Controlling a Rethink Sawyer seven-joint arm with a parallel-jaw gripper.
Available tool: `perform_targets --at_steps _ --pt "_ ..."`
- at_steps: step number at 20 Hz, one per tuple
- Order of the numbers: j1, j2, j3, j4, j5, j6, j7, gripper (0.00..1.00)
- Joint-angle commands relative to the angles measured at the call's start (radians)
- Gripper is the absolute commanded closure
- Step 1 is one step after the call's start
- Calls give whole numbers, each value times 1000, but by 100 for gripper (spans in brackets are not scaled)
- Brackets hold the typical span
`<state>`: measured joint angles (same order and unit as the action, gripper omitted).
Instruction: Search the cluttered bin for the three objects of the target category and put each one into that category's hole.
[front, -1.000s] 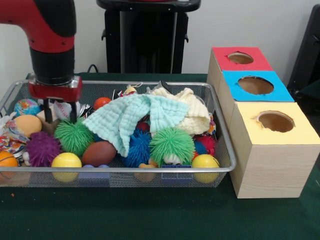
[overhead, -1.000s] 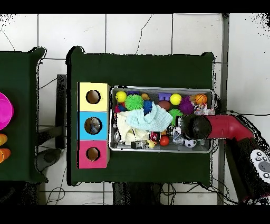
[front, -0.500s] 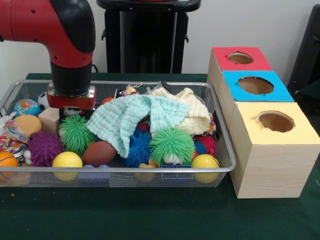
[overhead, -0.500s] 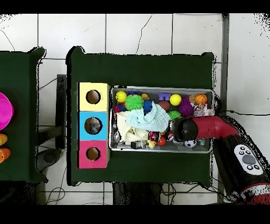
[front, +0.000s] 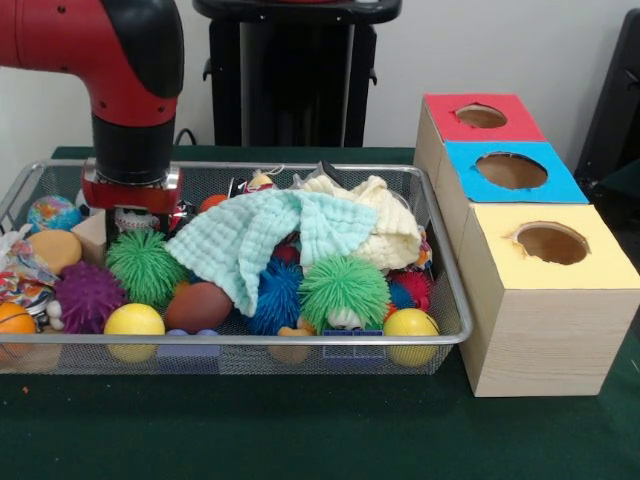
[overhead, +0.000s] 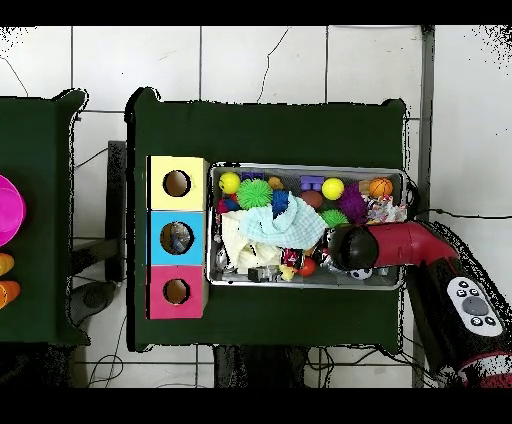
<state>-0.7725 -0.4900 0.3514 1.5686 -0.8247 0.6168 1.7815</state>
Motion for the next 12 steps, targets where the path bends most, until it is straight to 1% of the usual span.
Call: perform_targets --at_steps 1,3,7,10,12 --pt "-58 -62 -54 52 9 15 -32 0" --pt "-77 -78 -51 55 15 20 -52 0" --pt "-104 -87 -31 35 12 35 -101 0" --pt "-106 -71 -27 21 -3 24 -97 0" --pt "-91 -40 -35 13 -17 5 -62 0"
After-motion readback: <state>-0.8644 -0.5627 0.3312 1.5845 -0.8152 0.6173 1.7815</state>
